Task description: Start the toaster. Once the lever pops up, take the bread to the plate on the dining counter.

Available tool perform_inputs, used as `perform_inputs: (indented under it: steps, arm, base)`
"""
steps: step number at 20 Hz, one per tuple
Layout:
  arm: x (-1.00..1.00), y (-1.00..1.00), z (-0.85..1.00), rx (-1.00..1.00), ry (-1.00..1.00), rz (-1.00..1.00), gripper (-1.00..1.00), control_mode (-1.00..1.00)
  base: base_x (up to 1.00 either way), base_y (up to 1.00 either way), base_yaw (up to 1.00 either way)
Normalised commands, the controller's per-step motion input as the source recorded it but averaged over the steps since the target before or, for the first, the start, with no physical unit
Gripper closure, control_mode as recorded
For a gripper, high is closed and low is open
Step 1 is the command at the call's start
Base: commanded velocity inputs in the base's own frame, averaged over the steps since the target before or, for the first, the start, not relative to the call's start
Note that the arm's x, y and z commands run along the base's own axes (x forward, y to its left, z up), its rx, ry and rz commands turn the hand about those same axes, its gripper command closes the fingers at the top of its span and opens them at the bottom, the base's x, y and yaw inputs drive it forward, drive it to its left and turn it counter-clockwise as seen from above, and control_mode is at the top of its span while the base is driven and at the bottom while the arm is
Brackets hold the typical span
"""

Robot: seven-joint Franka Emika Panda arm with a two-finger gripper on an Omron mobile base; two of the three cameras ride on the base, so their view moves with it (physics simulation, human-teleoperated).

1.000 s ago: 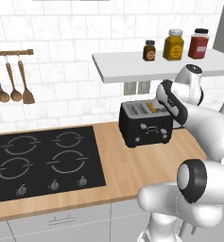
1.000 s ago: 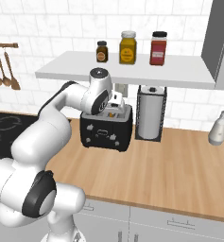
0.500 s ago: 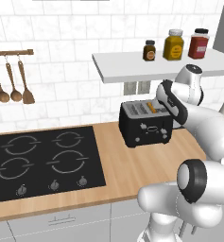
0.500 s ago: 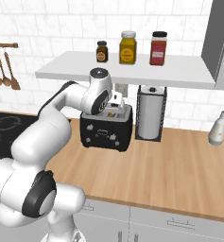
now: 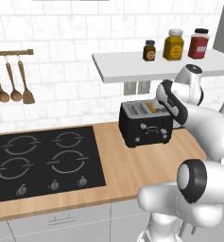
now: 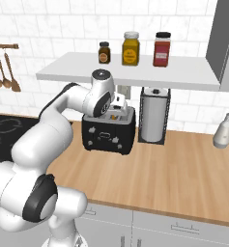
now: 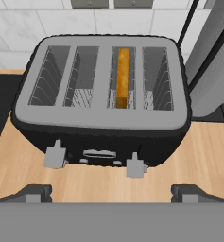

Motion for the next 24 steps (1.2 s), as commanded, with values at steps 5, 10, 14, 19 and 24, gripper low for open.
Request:
perform_inputs:
  steps: [5, 10, 14, 19, 24]
  arm:
    - [0.0, 0.0, 0.0, 0.0, 0.0, 0.0, -1.0, -1.0]
    - [0.0, 0.0, 0.0, 0.0, 0.0, 0.0, -1.0, -1.0]
    - [0.0, 0.0, 0.0, 0.0, 0.0, 0.0, -1.0, -1.0]
    - [0.0, 0.0, 0.0, 0.0, 0.0, 0.0, -1.0, -1.0]
    - [0.0, 0.0, 0.0, 0.0, 0.0, 0.0, -1.0, -1.0]
  base:
    - [0.0, 0.0, 0.0]
    - [0.0, 0.0, 0.0]
    - [0.0, 0.0, 0.0]
    - [0.0, 0.0, 0.0]
    - [0.0, 0.0, 0.0]
